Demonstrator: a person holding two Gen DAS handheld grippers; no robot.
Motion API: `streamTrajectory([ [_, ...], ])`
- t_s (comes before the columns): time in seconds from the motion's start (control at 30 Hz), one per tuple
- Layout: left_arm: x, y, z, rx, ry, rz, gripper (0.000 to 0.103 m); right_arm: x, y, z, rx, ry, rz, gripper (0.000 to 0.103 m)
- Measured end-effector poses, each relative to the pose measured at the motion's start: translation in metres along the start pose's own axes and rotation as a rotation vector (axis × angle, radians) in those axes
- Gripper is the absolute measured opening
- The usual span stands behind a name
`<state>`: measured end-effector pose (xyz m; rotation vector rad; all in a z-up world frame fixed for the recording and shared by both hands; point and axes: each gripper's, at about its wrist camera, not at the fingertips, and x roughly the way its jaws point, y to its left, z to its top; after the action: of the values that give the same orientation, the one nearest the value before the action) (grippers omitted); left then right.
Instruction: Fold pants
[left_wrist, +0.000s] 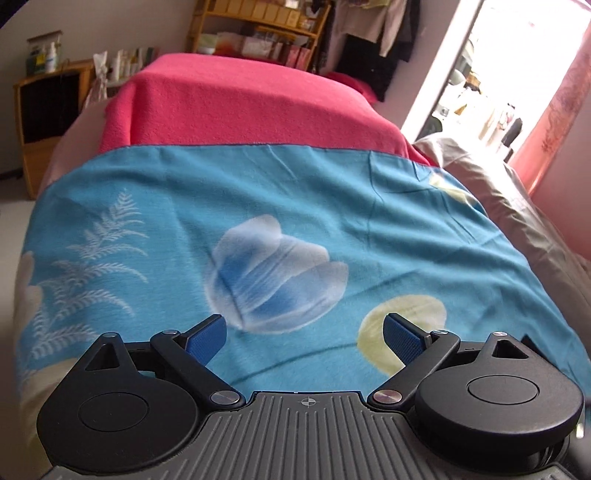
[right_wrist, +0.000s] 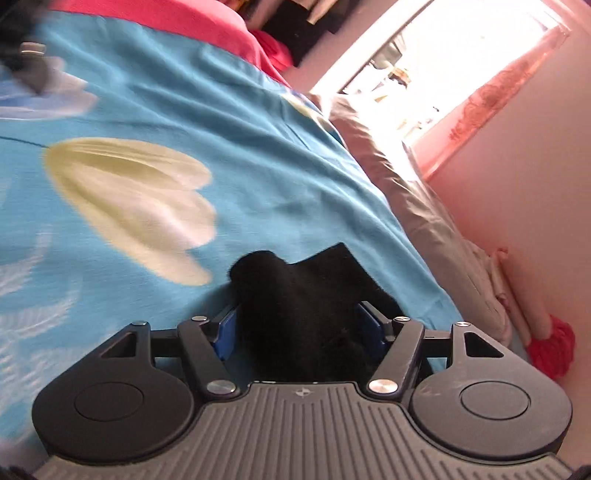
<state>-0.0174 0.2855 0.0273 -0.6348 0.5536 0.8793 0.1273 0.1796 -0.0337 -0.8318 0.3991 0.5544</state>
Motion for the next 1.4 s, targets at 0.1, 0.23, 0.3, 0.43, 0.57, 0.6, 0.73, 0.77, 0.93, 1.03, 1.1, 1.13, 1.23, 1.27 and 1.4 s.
streamTrajectory([
  [0.1, -0.014, -0.007, -0.011, 0.055, 0.013, -0.043, 0.103, 0.021, -0.027, 0.009, 0.111, 0.105, 0.091, 0.027],
  [0.23, -0.030, -0.040, -0.028, 0.166, 0.031, -0.167, 0.103, 0.007, -0.084, 0.016, 0.276, 0.087, 0.216, 0.026],
  [0.3, -0.039, -0.066, -0.038, 0.234, 0.042, -0.233, 0.103, -0.011, -0.123, 0.019, 0.374, 0.056, 0.257, 0.026],
  [0.43, -0.056, -0.136, -0.064, 0.372, 0.063, -0.414, 0.103, -0.049, -0.188, 0.012, 0.523, 0.001, 0.310, 0.026],
  [0.57, -0.067, -0.213, -0.111, 0.545, 0.077, -0.526, 0.103, -0.084, -0.233, -0.016, 0.661, -0.040, 0.323, 0.026],
  [0.6, -0.069, -0.228, -0.124, 0.578, 0.067, -0.521, 0.103, -0.091, -0.243, -0.027, 0.690, -0.046, 0.319, 0.025],
  [0.73, -0.060, -0.257, -0.163, 0.664, 0.036, -0.410, 0.103, -0.118, -0.281, -0.071, 0.779, -0.108, 0.257, 0.024],
  [0.77, -0.052, -0.257, -0.167, 0.672, 0.055, -0.396, 0.103, -0.126, -0.293, -0.083, 0.812, -0.136, 0.242, 0.024],
  [0.93, -0.041, -0.260, -0.183, 0.716, 0.144, -0.437, 0.103, -0.167, -0.337, -0.146, 0.925, -0.227, 0.212, 0.023],
  [1.03, -0.060, -0.260, -0.185, 0.775, 0.087, -0.493, 0.103, -0.181, -0.350, -0.199, 0.983, -0.248, 0.174, 0.023],
  [1.1, -0.071, -0.260, -0.191, 0.835, 0.078, -0.566, 0.103, -0.184, -0.360, -0.247, 1.071, -0.249, 0.146, 0.023],
  [1.13, -0.076, -0.259, -0.193, 0.862, 0.086, -0.600, 0.103, -0.179, -0.361, -0.272, 1.117, -0.239, 0.147, 0.023],
  [1.23, -0.083, -0.250, -0.195, 0.924, 0.154, -0.695, 0.103, -0.149, -0.345, -0.332, 1.146, -0.057, 0.066, 0.038],
  [1.27, -0.085, -0.242, -0.193, 0.937, 0.175, -0.725, 0.103, -0.142, -0.340, -0.350, 1.176, 0.028, 0.010, 0.049],
  [1.4, -0.107, -0.210, -0.173, 0.970, 0.133, -0.804, 0.103, -0.164, -0.358, -0.400, 1.412, -0.030, -0.105, 0.065],
])
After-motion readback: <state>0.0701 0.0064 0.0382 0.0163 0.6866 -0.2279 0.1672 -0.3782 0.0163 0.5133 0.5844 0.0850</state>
